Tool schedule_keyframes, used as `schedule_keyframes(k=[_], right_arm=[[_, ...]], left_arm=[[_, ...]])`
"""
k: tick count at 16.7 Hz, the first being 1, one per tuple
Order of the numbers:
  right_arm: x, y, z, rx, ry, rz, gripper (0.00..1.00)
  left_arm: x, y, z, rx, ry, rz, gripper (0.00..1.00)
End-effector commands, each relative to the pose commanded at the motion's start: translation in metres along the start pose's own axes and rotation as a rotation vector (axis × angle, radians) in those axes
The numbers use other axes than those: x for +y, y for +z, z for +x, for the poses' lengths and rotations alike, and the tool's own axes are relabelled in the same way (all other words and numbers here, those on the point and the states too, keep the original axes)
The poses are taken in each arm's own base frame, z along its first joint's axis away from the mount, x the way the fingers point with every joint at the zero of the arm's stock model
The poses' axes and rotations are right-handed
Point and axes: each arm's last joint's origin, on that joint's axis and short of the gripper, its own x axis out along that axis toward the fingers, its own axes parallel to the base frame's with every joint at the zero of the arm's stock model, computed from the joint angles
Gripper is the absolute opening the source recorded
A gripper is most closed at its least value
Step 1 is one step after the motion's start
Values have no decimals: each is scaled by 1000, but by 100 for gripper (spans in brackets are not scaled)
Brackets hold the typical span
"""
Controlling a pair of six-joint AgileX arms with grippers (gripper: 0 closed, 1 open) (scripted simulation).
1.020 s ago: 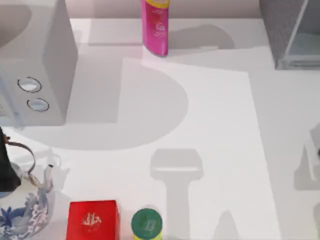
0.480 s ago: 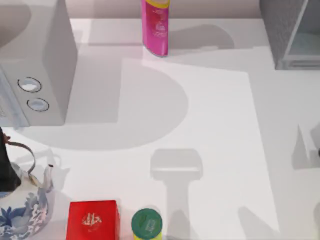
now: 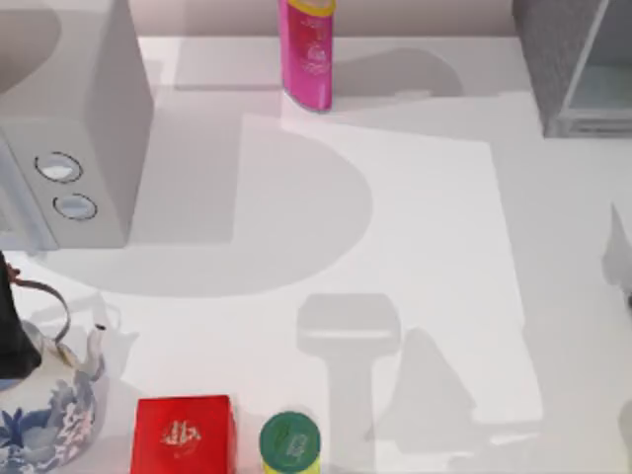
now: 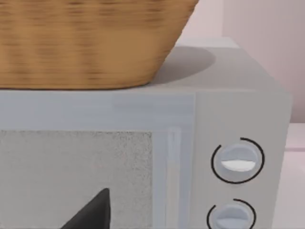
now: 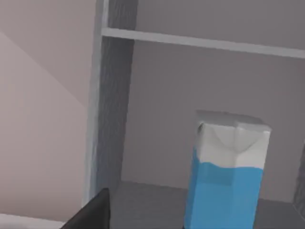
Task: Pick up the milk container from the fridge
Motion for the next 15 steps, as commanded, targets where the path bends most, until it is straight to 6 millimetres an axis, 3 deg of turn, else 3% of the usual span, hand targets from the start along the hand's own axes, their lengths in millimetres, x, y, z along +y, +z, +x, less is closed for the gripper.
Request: schedule_keyframes(k=[5,8,11,15], right_arm=[[-31,-57,1,117,-53,53,100],[-39,-83,-5,175,-73,90,100],[-39,-96,-7,194,-67,105,100],[-38,-98,-7,194,-62,106,100]], left_arm=[[0,0,0,0,0,0,100],[0,0,0,0,0,0,100],[0,0,0,0,0,0,100],[0,0,0,0,0,0,100]])
